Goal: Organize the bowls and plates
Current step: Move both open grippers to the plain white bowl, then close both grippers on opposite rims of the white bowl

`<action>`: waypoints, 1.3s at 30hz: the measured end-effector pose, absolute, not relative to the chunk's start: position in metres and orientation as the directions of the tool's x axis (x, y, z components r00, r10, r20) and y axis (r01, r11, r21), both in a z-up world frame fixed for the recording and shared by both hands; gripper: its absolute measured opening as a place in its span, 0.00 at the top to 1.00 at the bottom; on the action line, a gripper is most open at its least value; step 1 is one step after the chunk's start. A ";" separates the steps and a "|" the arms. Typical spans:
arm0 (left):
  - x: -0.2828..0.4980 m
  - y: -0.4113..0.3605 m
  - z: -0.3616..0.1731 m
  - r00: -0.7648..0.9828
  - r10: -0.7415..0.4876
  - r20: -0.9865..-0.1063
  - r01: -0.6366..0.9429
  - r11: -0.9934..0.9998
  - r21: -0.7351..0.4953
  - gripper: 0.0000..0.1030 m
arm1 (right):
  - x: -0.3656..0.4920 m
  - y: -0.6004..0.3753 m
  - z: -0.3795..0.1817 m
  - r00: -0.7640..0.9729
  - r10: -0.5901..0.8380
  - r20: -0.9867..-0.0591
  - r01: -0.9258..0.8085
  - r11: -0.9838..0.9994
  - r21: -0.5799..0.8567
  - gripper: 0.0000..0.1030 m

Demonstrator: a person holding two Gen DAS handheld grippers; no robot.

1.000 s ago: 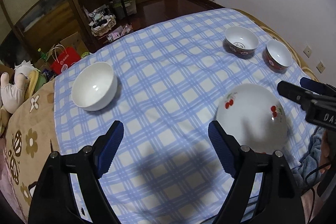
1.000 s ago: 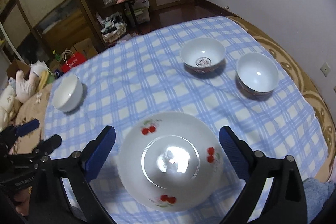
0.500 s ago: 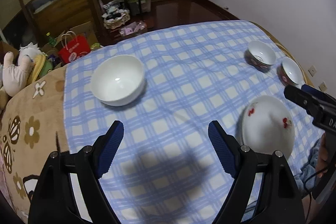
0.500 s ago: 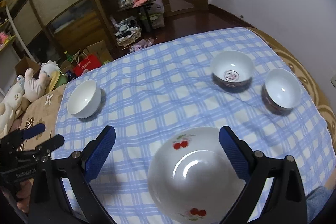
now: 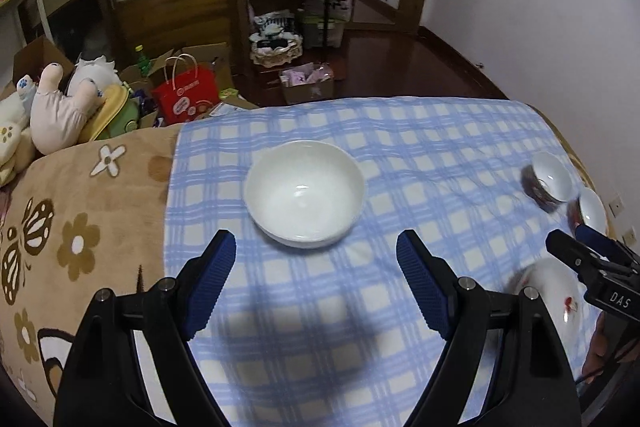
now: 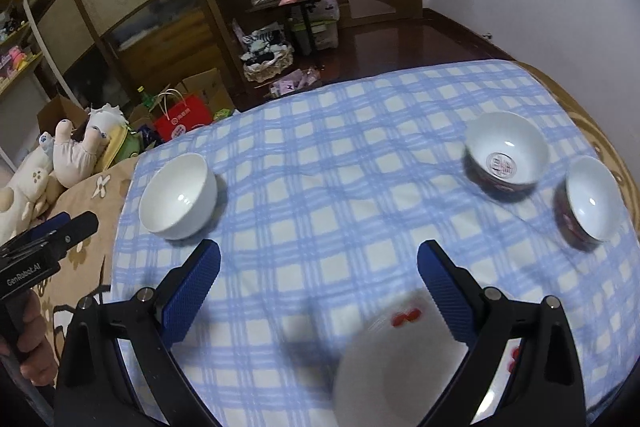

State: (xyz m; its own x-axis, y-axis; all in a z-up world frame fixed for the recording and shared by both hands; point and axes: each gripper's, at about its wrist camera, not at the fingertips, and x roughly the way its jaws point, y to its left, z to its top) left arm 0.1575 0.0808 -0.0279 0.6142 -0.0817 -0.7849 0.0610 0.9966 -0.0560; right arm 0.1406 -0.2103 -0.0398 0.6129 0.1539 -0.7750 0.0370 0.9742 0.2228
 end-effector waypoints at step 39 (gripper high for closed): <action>0.270 0.160 -0.153 0.410 -0.084 -0.908 -0.208 0.961 -0.182 0.62 | 0.299 -0.079 -0.135 0.398 0.303 -0.866 -0.107 0.953 0.284 0.23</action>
State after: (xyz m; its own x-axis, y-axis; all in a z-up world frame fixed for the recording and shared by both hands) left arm 0.2703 0.1597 -0.1530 0.4100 -0.0836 -0.9082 -0.2078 0.9610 -0.1823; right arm 0.2993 -0.0786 -0.1354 0.3985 0.3031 -0.8657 -0.1072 0.9527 0.2842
